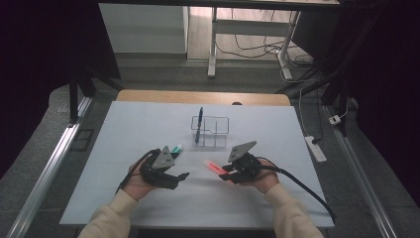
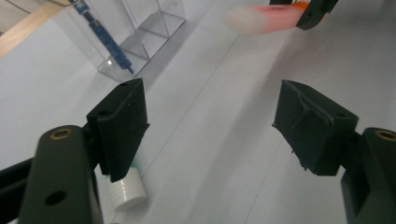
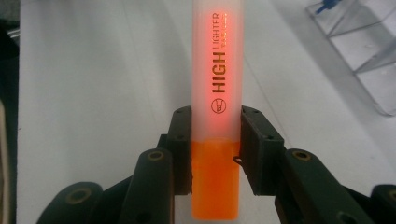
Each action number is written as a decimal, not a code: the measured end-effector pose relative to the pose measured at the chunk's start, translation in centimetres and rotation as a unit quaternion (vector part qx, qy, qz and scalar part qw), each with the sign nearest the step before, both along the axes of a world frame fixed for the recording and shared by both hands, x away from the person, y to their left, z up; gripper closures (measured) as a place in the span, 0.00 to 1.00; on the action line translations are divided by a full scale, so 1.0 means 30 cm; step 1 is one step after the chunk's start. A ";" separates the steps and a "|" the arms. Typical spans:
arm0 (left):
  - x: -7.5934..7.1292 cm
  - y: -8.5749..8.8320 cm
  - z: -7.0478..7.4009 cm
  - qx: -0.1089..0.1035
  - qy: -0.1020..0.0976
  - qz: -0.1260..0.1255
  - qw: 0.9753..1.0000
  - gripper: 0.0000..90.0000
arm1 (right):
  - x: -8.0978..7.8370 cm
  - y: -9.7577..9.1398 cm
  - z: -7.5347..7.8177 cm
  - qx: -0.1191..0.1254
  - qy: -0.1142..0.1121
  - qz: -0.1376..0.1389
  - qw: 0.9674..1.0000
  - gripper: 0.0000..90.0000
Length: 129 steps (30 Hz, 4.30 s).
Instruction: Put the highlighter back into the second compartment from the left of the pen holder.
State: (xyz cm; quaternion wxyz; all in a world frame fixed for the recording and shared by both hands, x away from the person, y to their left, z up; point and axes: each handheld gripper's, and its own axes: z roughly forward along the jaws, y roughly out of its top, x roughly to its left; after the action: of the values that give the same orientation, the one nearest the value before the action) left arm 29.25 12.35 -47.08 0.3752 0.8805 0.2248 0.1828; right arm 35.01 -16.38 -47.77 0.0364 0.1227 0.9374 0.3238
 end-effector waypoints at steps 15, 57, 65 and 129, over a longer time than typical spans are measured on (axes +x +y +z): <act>0.056 -0.114 -0.013 0.035 0.061 -0.081 0.994 0.35 | -0.012 0.054 -0.015 -0.028 0.015 0.056 0.998 0.74; 0.082 -0.222 -0.063 0.123 0.133 -0.200 0.963 0.72 | 0.007 0.134 0.011 -0.081 0.061 0.164 0.981 0.72; 0.108 -0.163 -0.054 0.093 0.123 -0.152 0.976 0.72 | 0.020 0.076 0.045 -0.010 0.029 0.074 0.997 0.55; 0.091 -0.190 -0.072 -0.025 0.015 -0.042 0.999 0.71 | 0.012 -0.041 0.004 0.349 0.050 -0.113 0.929 0.76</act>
State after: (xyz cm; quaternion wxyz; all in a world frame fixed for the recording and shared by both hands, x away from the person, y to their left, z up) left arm 31.99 6.63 -49.23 0.4007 0.8822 0.1976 0.1485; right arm 35.39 -17.61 -47.63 -0.0193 0.2491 0.7457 0.6177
